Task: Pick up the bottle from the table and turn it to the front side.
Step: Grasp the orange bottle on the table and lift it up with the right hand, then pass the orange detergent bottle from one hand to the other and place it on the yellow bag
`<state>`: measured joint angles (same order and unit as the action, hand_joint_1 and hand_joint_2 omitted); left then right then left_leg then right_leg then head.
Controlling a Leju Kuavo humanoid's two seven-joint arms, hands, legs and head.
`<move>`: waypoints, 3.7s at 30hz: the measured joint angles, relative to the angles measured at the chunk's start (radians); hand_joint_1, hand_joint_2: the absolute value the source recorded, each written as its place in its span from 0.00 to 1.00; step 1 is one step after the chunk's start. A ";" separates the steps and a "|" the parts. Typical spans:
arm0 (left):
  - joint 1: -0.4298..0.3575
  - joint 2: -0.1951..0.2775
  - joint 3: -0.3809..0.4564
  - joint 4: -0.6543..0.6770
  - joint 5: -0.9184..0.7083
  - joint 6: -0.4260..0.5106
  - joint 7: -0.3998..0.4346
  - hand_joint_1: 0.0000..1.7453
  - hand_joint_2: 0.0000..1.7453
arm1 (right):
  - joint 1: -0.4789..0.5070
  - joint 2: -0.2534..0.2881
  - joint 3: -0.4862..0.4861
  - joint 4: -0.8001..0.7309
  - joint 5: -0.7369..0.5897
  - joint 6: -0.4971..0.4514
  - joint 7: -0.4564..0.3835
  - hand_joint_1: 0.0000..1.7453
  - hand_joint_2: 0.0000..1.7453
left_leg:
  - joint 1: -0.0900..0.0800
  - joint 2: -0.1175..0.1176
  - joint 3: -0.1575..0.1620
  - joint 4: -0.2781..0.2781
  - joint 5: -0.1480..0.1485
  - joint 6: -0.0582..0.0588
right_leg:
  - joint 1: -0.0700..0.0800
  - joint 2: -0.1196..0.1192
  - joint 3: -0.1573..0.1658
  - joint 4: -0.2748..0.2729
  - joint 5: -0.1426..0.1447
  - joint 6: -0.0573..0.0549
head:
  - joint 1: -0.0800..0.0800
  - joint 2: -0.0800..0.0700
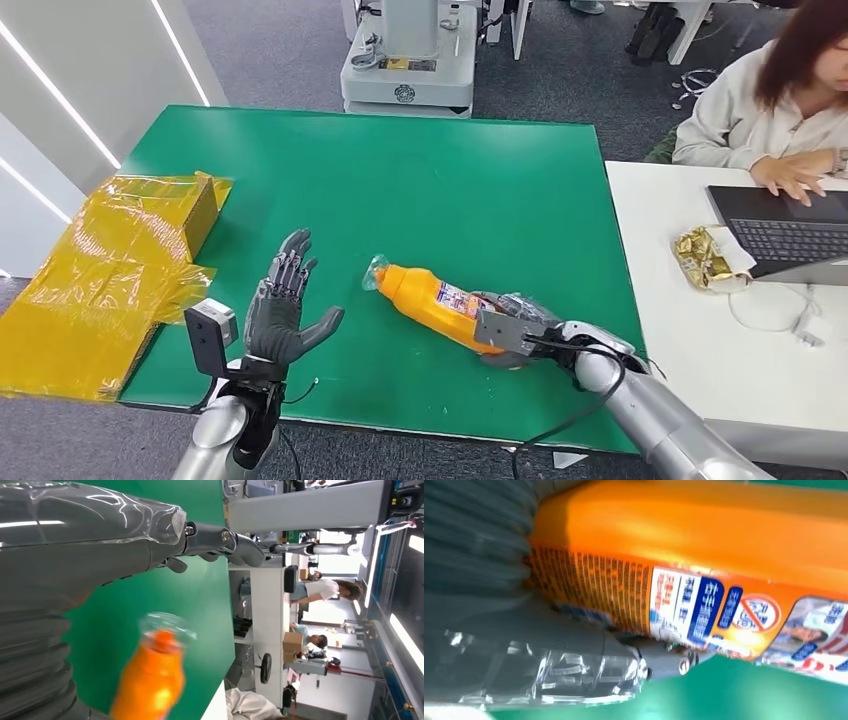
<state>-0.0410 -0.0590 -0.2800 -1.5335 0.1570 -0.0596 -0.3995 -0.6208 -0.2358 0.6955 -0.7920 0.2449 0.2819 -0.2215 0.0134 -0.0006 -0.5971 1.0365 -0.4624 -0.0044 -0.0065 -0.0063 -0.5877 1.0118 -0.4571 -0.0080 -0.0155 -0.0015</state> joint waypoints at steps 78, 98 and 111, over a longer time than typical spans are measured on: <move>-0.470 0.049 -0.169 0.168 0.490 -0.374 0.246 0.00 1.00 | 0.105 0.155 -0.143 -0.364 0.048 -0.307 -0.033 1.00 1.00 | 0.000 0.002 -0.004 0.000 0.004 -0.001 | 0.000 0.002 -0.005 0.001 0.004 -0.002 | 0.000 0.000; -0.437 0.072 -0.169 0.168 0.547 -0.363 0.254 1.00 1.00 | 0.115 0.127 -0.129 -0.345 0.032 -0.306 -0.022 0.99 1.00 | 0.000 0.002 -0.004 0.000 0.004 -0.001 | 0.000 0.002 -0.005 0.001 0.004 -0.002 | 0.000 0.000; -0.409 0.065 -0.177 0.167 0.566 -0.364 0.255 1.00 1.00 | 0.139 0.113 -0.128 -0.343 0.024 -0.308 -0.024 0.02 1.00 | 0.000 0.002 -0.004 0.000 0.004 -0.001 | 0.000 0.002 -0.005 0.001 0.004 -0.002 | 0.000 0.000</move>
<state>-0.4496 0.0062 -0.4568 -1.3661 0.7226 -0.4238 -0.1442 -0.4821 -0.1225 0.5678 -1.1349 0.2689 -0.0262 -0.2453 0.0134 0.0012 -0.6010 1.0365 -0.4586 -0.0051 -0.0065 -0.0041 -0.5926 1.0130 -0.4534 -0.0103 -0.0155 -0.0015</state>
